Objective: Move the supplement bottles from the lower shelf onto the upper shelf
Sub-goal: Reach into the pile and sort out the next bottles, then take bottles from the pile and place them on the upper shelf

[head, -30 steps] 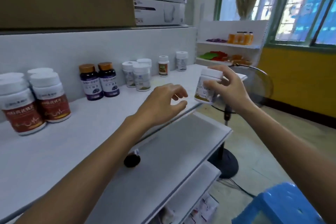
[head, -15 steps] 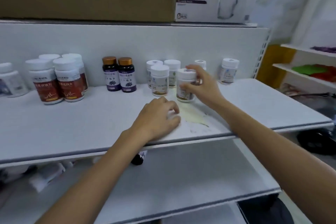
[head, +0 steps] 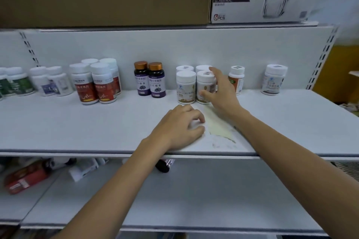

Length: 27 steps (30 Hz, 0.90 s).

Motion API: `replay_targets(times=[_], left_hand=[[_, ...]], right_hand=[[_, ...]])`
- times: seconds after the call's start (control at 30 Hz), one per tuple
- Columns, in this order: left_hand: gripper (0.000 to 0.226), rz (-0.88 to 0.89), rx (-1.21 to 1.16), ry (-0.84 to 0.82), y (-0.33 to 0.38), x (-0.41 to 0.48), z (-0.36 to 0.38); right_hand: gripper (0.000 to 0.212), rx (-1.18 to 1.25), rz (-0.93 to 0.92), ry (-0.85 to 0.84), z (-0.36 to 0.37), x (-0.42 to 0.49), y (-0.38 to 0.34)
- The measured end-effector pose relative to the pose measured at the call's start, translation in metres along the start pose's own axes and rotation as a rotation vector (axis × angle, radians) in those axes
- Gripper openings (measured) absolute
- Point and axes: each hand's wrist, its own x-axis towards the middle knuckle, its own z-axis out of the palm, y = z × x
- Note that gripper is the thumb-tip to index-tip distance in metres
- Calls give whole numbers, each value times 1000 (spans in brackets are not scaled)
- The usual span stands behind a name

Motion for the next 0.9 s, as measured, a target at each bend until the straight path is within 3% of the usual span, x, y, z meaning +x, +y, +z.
replay_targets(times=[0.13, 0.27, 0.67, 0.9], left_hand=[[27, -20, -11, 98, 4, -10, -5], [31, -68, -94, 158, 2, -40, -24], [20, -102, -99, 337, -57, -190, -49], [24, -176, -118, 239, -94, -240, -23]], right_hand=[[86, -70, 30, 71, -9, -6, -2], [69, -198, -133, 227, -15, -23, -25], [35, 263, -126, 157, 78, -153, -144], [25, 353, 15, 107, 122, -229, -137]])
